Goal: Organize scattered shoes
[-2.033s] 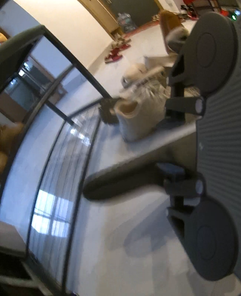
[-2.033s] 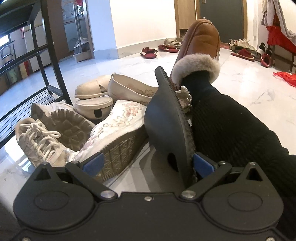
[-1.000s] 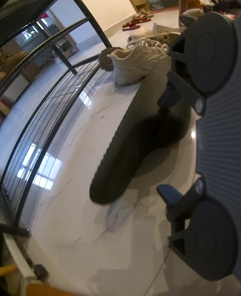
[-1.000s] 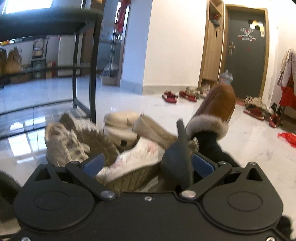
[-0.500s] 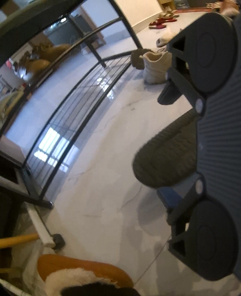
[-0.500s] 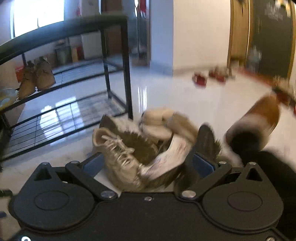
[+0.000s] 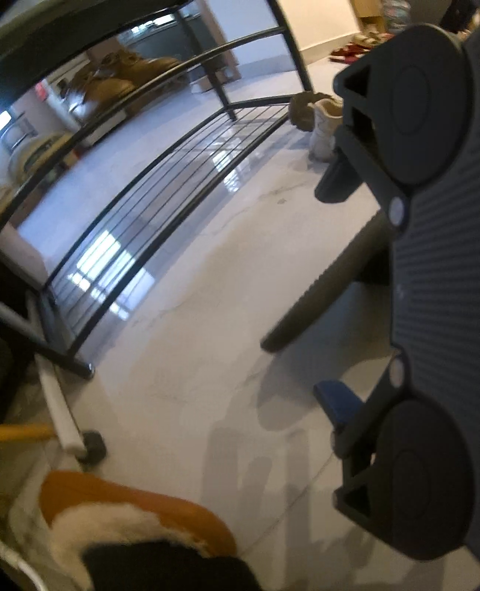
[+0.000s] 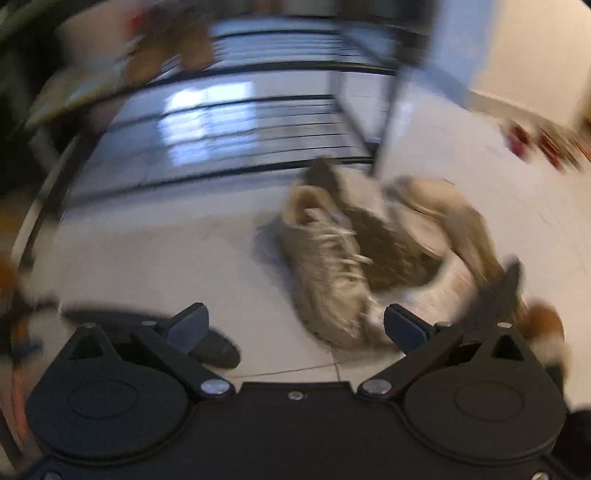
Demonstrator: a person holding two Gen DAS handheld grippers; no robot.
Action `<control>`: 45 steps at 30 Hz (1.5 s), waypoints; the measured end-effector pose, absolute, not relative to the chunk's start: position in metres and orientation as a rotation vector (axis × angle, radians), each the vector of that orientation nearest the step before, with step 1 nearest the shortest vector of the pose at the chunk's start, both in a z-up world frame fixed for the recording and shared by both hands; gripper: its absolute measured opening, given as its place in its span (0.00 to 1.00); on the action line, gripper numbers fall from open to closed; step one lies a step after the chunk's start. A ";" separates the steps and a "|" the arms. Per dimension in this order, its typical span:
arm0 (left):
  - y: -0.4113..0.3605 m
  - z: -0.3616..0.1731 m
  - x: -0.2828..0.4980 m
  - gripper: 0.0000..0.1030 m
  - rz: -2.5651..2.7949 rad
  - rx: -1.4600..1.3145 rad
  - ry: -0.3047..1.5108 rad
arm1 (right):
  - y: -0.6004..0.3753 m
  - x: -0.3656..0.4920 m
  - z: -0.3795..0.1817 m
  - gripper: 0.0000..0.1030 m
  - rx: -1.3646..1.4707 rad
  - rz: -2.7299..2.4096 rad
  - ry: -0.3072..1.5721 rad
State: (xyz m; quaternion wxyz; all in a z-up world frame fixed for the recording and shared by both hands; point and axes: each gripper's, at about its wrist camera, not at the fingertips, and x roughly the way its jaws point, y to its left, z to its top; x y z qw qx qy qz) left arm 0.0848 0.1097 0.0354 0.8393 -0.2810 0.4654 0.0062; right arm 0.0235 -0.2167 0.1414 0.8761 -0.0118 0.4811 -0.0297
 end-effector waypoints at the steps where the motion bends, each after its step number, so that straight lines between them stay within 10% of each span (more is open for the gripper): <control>1: 0.105 0.042 0.090 0.99 0.018 -0.544 0.979 | -0.212 0.030 0.135 1.00 -0.062 -0.010 1.021; 13: 0.046 0.139 0.112 0.99 0.087 -0.063 0.941 | -0.163 0.055 0.070 1.00 -0.288 0.459 1.027; 45: 0.091 0.069 0.006 0.99 0.411 -0.362 1.094 | -0.088 0.041 -0.014 0.98 -0.611 0.779 0.849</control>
